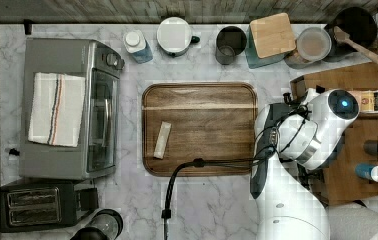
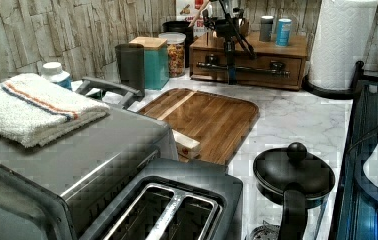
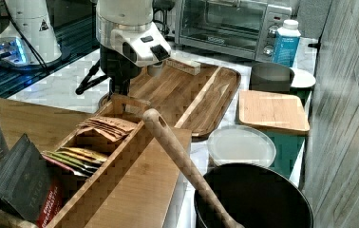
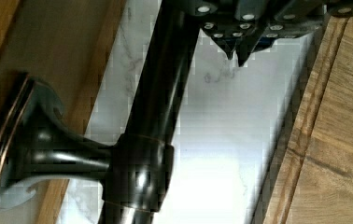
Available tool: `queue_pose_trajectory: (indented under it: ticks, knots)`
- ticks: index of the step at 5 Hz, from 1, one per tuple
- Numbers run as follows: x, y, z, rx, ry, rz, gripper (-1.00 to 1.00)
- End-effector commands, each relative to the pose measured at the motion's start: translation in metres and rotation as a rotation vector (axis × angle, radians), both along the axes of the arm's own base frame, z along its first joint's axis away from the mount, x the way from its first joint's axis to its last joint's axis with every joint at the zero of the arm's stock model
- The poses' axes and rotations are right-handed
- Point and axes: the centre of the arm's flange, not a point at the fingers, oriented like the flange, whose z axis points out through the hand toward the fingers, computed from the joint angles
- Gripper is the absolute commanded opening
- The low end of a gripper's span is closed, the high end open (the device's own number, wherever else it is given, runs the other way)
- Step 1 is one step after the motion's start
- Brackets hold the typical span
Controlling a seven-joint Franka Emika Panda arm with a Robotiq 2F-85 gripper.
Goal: Close the drawer.
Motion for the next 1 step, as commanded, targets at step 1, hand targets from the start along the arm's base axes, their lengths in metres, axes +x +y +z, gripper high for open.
queue_pose_trajectory:
  ticks: [1]
  knots:
    - [-0.0118, -0.1792, 0.1715, -0.348, -0.356, -0.136, -1.00]
